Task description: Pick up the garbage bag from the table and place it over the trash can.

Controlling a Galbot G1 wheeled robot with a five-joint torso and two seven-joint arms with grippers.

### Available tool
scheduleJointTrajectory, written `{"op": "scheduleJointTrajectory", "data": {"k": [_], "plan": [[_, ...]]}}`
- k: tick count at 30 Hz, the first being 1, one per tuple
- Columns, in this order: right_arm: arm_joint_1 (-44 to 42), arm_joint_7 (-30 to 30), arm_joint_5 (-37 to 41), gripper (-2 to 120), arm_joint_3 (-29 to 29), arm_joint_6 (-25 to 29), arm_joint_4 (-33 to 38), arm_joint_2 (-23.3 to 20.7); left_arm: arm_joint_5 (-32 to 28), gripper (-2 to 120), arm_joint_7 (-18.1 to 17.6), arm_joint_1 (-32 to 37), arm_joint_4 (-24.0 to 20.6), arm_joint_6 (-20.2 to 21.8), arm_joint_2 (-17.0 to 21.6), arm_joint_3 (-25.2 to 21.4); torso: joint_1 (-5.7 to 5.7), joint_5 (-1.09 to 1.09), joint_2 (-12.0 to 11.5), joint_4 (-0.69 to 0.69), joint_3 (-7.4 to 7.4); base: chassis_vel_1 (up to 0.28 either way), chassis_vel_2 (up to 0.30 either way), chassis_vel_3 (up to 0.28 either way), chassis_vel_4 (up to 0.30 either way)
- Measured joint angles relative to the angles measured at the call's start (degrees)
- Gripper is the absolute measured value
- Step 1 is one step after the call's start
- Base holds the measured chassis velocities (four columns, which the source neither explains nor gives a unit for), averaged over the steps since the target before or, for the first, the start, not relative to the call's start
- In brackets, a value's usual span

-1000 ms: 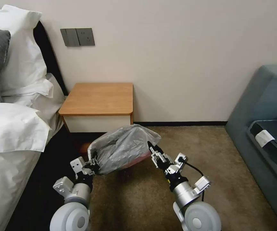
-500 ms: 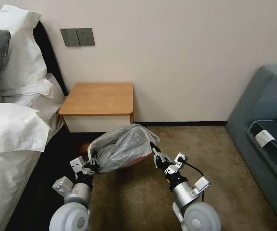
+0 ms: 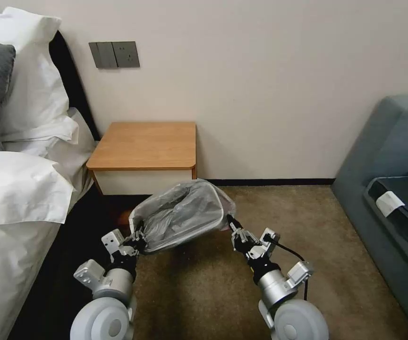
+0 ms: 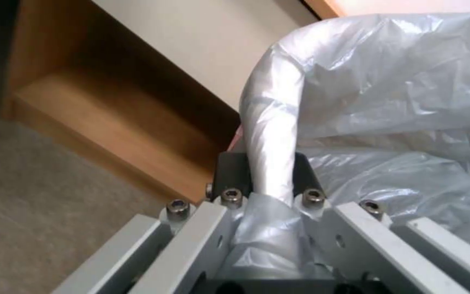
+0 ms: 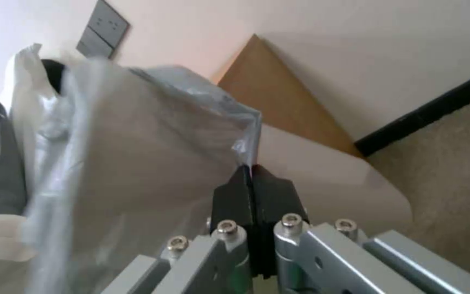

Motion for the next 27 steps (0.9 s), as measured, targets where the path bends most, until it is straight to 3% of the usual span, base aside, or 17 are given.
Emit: {"op": "scheduleJointTrajectory", "data": {"k": [11,17,27], "plan": [[0.6,-0.6,-4.0,0,0.8,1.1,-2.8,-0.2,-4.5,3,-0.8,1.2,-3.2,2.7,0.0,-0.1,0.00,0.00,0.0,0.01,0.00,0.000,0.000,0.000,0.000],[-1.4,-3.9,-9.1,-2,2.2,3.9,-2.2,-0.1,-5.2,3,-1.4,0.6,-3.4,3.7,-0.2,-0.5,0.00,0.01,0.0,0.00,0.00,0.000,0.000,0.000,0.000],[-11.1,-6.5,-15.0,35,6.5,8.5,7.9,0.6,-6.4,2,-1.1,-0.9,-0.1,4.1,0.8,-1.1,0.00,0.00,0.0,-0.01,0.00,0.000,0.000,0.000,0.000]]}}
